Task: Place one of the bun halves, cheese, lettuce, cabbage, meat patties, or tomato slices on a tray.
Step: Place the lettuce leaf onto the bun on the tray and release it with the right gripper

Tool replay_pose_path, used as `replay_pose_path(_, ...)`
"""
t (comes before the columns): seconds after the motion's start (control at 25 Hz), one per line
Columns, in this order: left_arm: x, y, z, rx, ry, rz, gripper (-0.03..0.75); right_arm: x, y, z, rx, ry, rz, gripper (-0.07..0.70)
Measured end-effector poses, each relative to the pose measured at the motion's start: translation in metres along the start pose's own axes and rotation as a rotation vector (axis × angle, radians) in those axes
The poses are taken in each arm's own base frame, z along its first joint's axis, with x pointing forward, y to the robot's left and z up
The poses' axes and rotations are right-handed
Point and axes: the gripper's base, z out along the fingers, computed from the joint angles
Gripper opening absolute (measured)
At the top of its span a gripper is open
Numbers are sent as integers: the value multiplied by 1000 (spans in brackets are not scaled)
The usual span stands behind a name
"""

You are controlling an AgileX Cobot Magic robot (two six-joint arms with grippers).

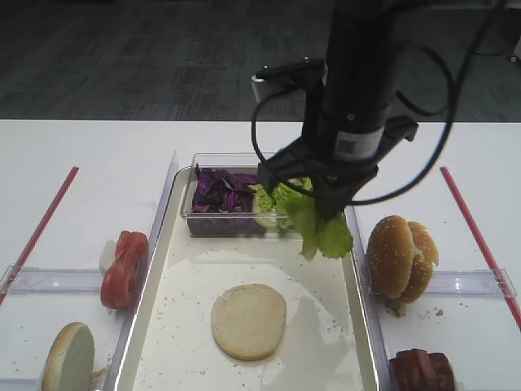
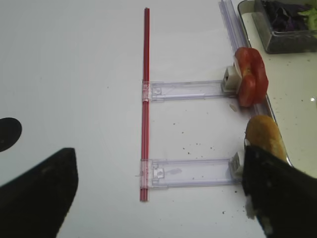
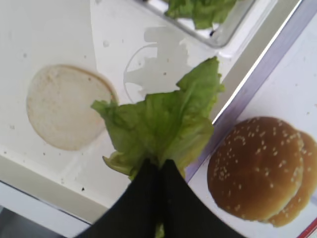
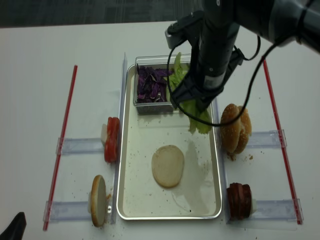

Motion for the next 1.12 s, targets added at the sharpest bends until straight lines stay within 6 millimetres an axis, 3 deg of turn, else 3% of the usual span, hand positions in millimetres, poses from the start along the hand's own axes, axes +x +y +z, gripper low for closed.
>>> replay_pose_path(0.16, 0, 0, 0, 0, 0, 0, 618, 16, 4, 7, -12, 13, -4, 47)
replay_pose_path(0.48, 0, 0, 0, 0, 0, 0, 618, 13, 14, 8, -82, -33, -1, 47)
replay_pose_path(0.72, 0, 0, 0, 0, 0, 0, 618, 18, 54, 13, -112, -42, -107, 47)
replay_pose_path(0.88, 0, 0, 0, 0, 0, 0, 618, 19, 76, 31, -125, -7, -159, 47)
replay_pose_path(1.12, 0, 0, 0, 0, 0, 0, 618, 14, 85, 51, -127, 11, -170, 47)
